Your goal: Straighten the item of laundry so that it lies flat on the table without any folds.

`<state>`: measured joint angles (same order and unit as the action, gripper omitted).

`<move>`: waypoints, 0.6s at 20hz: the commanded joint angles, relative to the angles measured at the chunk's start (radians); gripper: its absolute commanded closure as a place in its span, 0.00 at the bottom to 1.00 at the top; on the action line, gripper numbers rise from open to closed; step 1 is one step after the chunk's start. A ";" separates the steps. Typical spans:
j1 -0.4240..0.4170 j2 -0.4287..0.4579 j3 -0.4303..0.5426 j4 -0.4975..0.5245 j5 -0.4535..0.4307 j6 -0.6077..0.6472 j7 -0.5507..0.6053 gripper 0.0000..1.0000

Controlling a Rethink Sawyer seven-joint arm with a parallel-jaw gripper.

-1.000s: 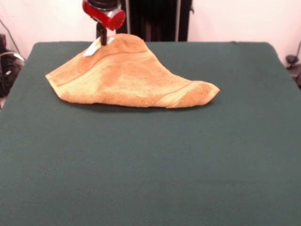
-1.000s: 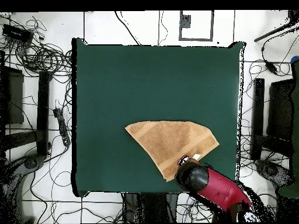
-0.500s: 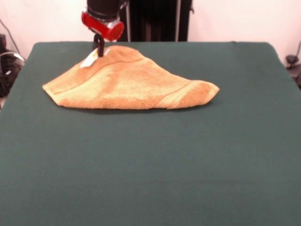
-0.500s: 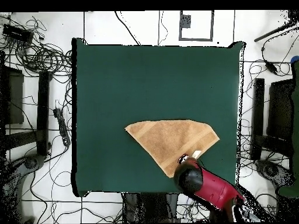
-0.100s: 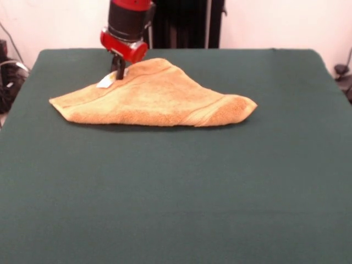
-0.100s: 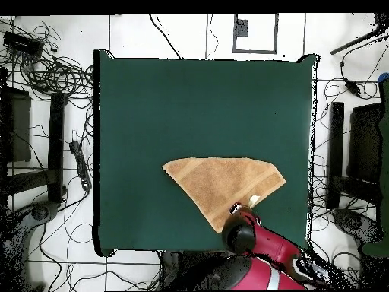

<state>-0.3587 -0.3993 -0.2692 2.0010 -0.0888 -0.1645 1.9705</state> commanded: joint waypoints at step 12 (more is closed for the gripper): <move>0.022 0.021 0.081 -0.031 0.014 0.076 0.121 0.00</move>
<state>-0.3605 -0.3978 -0.2871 2.0006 -0.0891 -0.1645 1.9705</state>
